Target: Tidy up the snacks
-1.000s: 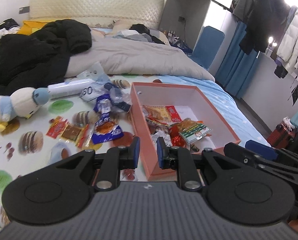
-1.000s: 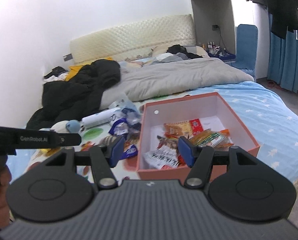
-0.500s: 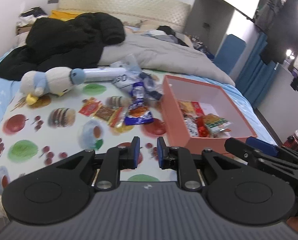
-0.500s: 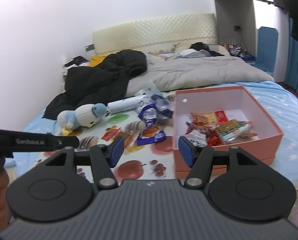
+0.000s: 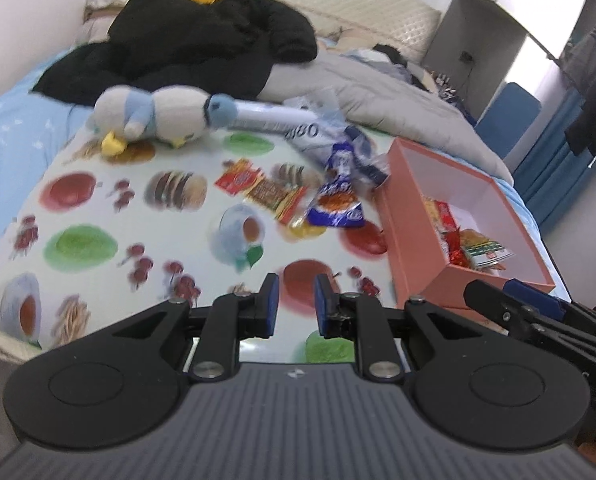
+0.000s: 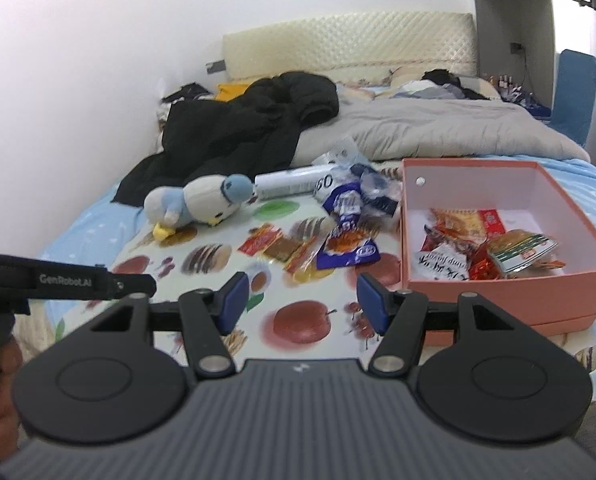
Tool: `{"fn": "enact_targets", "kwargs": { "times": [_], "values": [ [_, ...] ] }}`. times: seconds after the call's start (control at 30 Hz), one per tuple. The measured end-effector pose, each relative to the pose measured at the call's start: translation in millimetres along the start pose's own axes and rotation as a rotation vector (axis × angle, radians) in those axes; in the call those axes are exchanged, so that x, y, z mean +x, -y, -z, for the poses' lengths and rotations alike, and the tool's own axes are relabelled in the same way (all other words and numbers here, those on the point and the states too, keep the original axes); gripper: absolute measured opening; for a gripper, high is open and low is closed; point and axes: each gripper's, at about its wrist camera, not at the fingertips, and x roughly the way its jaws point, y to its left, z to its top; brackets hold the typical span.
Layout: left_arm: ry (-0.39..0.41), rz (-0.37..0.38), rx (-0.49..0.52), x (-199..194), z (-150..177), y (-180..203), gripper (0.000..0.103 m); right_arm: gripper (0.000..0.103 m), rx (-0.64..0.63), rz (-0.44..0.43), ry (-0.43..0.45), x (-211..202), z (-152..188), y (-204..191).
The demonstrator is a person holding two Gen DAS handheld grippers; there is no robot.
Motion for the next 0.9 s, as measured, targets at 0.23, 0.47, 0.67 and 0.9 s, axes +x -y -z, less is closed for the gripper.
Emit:
{"fn": "enact_targets", "kwargs": {
  "times": [0.23,0.47,0.67,0.9],
  "values": [
    [-0.057,0.006,-0.034,39.1,1.2,-21.9,0.026,0.062,0.012,0.023,-0.052,30.1,5.2,3.3],
    [-0.058,0.006,-0.028,91.8,-15.4,-35.2,0.048,0.062,0.001,0.031,-0.072,69.3,-1.6,13.1],
    [-0.063,0.001,-0.050,149.0,-26.6,-50.9,0.048,0.062,-0.001,0.027,-0.073,111.9,-12.3,17.9],
    [-0.089,0.007,-0.111,209.8,-36.2,-79.5,0.048,0.061,-0.018,0.006,-0.114,173.8,-15.5,13.7]
  ]
}}
